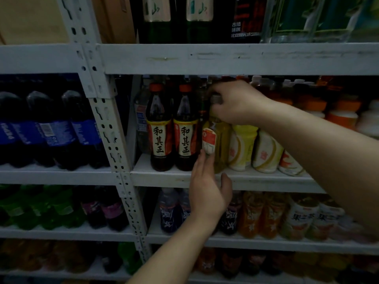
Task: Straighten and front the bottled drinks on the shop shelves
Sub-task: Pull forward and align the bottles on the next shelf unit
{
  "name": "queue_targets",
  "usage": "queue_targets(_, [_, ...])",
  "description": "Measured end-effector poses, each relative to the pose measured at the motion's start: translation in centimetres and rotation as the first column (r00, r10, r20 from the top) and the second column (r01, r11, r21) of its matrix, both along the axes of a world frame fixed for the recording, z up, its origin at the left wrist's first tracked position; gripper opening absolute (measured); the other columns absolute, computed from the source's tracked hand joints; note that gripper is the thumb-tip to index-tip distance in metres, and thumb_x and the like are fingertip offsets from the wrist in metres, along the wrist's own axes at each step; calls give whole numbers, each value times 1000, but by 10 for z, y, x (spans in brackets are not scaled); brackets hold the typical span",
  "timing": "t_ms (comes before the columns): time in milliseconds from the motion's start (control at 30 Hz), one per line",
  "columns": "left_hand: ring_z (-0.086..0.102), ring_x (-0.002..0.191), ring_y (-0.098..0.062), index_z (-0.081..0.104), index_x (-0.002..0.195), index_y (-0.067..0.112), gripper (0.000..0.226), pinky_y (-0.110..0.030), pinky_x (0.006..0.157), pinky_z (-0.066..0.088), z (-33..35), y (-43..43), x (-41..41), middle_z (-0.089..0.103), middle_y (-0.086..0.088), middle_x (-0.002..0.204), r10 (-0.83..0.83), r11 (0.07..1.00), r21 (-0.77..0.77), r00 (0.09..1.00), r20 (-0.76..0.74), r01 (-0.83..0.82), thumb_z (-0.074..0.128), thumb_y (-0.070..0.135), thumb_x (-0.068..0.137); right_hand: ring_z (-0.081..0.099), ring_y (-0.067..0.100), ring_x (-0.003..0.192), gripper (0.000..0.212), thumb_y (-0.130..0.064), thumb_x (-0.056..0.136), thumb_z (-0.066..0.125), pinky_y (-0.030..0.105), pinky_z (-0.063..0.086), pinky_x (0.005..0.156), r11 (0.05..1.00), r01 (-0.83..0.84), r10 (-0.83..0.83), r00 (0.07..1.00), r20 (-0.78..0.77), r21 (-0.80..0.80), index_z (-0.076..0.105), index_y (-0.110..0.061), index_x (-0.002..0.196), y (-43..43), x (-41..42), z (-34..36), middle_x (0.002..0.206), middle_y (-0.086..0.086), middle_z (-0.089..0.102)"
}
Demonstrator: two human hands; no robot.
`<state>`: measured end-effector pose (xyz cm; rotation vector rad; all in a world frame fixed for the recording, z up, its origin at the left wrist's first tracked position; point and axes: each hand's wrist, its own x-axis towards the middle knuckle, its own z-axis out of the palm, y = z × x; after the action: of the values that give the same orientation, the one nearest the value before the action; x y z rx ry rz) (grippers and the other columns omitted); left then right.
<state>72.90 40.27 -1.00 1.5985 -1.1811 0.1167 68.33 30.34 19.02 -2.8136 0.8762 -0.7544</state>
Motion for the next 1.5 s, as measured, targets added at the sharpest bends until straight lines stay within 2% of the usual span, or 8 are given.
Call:
queue_targets(100, [18, 141, -6, 26, 150, 16, 67, -20, 113, 16, 0, -3, -1, 21, 3, 155, -24, 999, 24, 1000, -18, 25, 52, 32, 90, 51, 11, 87, 49, -11, 84, 53, 17, 40, 57, 1000, -14, 16, 998, -67, 20, 53, -31, 128, -1, 1, 7, 121, -2, 58])
queue_targets(233, [29, 133, 1, 22, 151, 18, 69, -8, 107, 19, 1, -4, 5, 35, 2, 150, -36, 998, 42, 995, -93, 40, 55, 28, 91, 47, 10, 95, 36, -25, 93, 54, 25, 38, 73, 997, -54, 59, 992, -110, 52, 52, -25, 129, -2, 3, 11, 121, -2, 58])
queue_targets(500, [51, 112, -15, 46, 133, 13, 70, -24, 83, 44, 15, -3, 6, 54, -2, 123, 211, 977, -43, 964, 163, -207, 67, 52, 79, 43, 0, 57, 38, -56, 76, 68, 22, 28, 44, 989, 142, -138, 987, 79, -47, 46, -29, 62, -2, 8, 1, 63, -13, 49])
queue_targets(700, [50, 119, -16, 43, 139, 17, 70, -28, 89, 45, 14, -15, 11, 49, 1, 131, 230, 973, -2, 970, 78, -231, 71, 43, 80, 35, -6, 59, 28, -48, 74, 73, 15, 31, 50, 993, 114, -120, 971, 206, 40, 52, -33, 84, -11, 7, -4, 69, -22, 42])
queue_targets(933, [50, 115, -13, 42, 138, 21, 71, -30, 83, 47, 11, -21, 12, 49, 5, 128, 270, 962, 32, 961, 62, -272, 68, 50, 79, 40, -5, 60, 20, -43, 81, 68, 13, 29, 49, 997, 71, -73, 976, 205, 14, 51, -31, 78, -6, 0, -9, 69, -20, 46])
queue_targets(1133, [51, 113, -14, 43, 137, 20, 69, -26, 78, 43, 6, -25, 13, 50, 4, 127, 298, 954, 10, 951, 83, -300, 66, 53, 80, 58, 24, 92, 36, -47, 83, 50, 33, 49, 73, 922, 276, -163, 913, 373, -271, 60, -22, 106, -16, -63, -32, 102, 3, 62])
queue_targets(1367, [56, 111, -21, 45, 136, 17, 67, -35, 77, 51, 6, -30, 5, 53, -3, 127, 355, 934, 21, 931, 88, -358, 67, 48, 80, 55, 21, 74, 52, -73, 74, 51, 30, 44, 57, 923, 361, -342, 929, 144, -132, 60, -28, 98, -34, -51, -23, 84, -4, 57])
queue_targets(1500, [56, 109, -22, 47, 134, 16, 64, -35, 76, 51, 7, -28, 5, 53, -3, 125, 348, 936, 8, 932, 97, -351, 68, 44, 81, 60, 21, 90, 36, -50, 81, 63, 27, 42, 65, 971, 237, -233, 969, 86, -29, 63, -25, 108, -40, -43, -13, 98, -1, 64])
